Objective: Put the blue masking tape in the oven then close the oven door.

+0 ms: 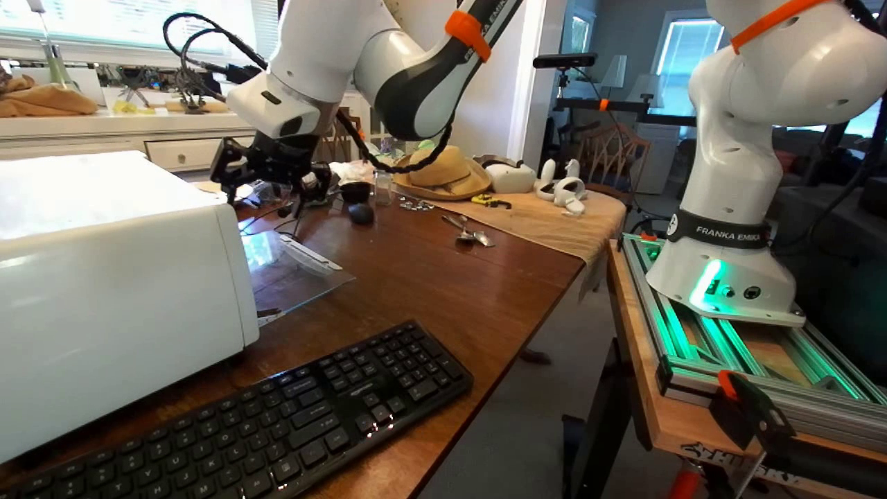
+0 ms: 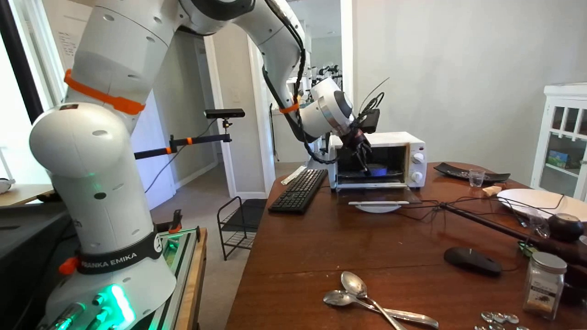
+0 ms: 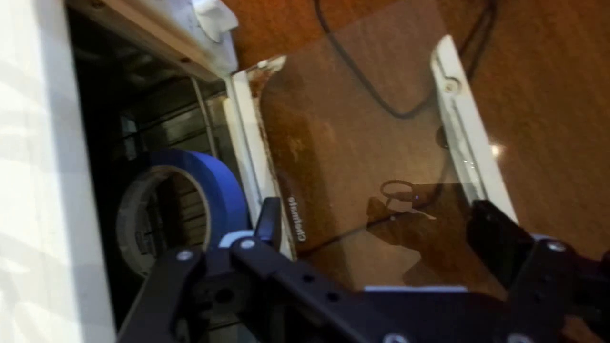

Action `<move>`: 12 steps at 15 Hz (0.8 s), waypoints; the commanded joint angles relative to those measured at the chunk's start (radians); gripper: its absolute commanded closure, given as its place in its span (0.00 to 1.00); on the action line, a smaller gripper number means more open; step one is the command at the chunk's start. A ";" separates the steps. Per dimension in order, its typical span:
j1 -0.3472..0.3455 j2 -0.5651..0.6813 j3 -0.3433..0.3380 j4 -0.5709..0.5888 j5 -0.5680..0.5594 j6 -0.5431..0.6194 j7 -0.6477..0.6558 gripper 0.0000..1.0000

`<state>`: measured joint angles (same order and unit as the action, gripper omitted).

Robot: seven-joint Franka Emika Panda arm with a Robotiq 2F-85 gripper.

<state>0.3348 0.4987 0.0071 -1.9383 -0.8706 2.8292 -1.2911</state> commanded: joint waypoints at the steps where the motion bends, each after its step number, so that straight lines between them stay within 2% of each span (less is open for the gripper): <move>1: -0.030 -0.134 0.055 -0.169 0.009 -0.161 0.121 0.00; 5: -0.092 -0.241 0.090 -0.325 0.029 -0.286 0.233 0.00; 6: -0.091 -0.161 0.108 -0.227 -0.003 -0.261 0.194 0.00; 10: -0.112 -0.172 0.125 -0.235 -0.006 -0.262 0.197 0.00; 11: -0.134 -0.175 0.136 -0.243 -0.003 -0.216 0.136 0.00; 12: -0.153 -0.192 0.129 -0.277 -0.056 -0.143 0.096 0.00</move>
<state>0.2409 0.3264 0.1157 -2.1738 -0.8668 2.5818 -1.1111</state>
